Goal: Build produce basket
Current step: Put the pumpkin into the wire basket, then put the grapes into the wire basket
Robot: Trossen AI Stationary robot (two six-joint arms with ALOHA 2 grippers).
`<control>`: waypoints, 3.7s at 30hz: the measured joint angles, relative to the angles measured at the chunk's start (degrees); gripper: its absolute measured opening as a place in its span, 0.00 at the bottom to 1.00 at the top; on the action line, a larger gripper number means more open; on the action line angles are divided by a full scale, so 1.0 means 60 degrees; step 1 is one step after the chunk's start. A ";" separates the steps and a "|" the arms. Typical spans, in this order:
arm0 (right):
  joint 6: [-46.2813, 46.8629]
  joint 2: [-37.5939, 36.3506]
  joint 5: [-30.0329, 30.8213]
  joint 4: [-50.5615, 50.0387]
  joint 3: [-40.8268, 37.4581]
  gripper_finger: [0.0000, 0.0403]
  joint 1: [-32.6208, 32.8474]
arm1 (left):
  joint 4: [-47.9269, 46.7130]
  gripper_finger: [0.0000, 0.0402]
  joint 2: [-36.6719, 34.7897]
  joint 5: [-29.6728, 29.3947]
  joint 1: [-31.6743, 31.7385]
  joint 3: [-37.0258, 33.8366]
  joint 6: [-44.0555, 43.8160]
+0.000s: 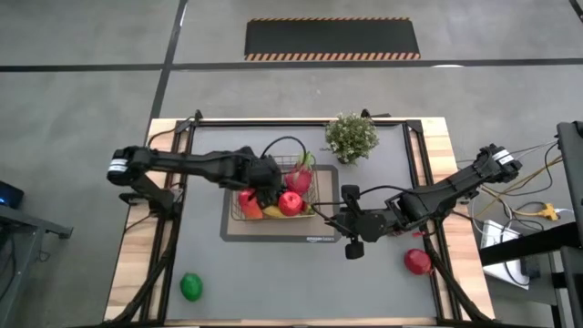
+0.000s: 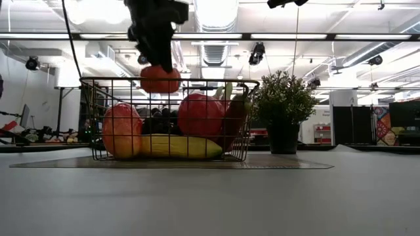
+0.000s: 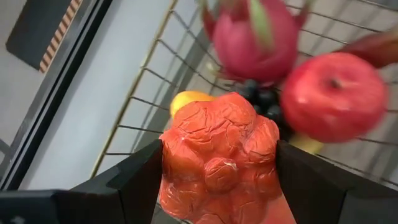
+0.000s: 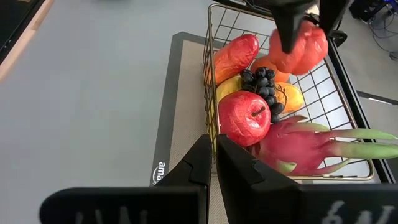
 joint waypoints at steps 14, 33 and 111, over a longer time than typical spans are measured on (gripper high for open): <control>0.0004 0.0000 0.0000 0.0000 -0.0051 0.03 0.0000 | 0.1015 0.65 0.0036 0.0002 0.1070 -0.1184 -0.0335; 0.0178 0.0000 -0.0007 0.0000 -0.0055 0.03 0.0000 | 0.1274 0.66 0.0057 -0.0178 0.1097 -0.1679 -0.0616; 1.3084 0.0000 -0.4044 -0.7827 -0.2936 0.51 0.0168 | 0.4184 0.83 -0.1578 -0.2836 -0.3824 -0.1968 0.0237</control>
